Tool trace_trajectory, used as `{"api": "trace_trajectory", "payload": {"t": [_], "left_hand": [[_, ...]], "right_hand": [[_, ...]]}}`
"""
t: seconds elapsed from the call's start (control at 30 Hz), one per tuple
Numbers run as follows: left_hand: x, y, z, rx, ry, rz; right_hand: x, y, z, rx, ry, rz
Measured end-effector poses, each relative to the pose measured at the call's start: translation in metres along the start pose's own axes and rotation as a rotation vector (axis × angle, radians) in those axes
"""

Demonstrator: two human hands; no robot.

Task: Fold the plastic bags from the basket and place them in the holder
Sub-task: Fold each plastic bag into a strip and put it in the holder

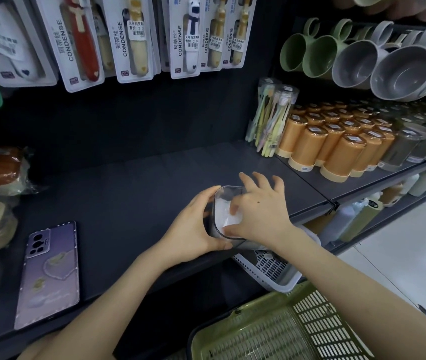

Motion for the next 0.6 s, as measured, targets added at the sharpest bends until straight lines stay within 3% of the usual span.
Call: {"api": "trace_trajectory", "payload": {"t": [0.37, 0.53, 0.6], "left_hand": [[0.002, 0.005, 0.005, 0.017, -0.053, -0.008], [0.007, 0.023, 0.017, 0.101, -0.129, -0.049], [0.01, 0.032, 0.023, 0.13, -0.152, -0.069]], "right_hand": [[0.002, 0.008, -0.002, -0.005, 0.109, 0.02], [0.014, -0.012, -0.051, -0.188, 0.314, -0.198], [0.005, -0.022, -0.075, -0.291, 0.324, -0.198]]}}
Point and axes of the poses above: each hand's wrist, its own y-axis towards the middle knuckle, its own x-axis out of the back of the hand, z = x × y, the point moved 3 cm from there along y, towards the middle knuckle, and after that the axes turned 1 degree about z, right-handed, at the moved point
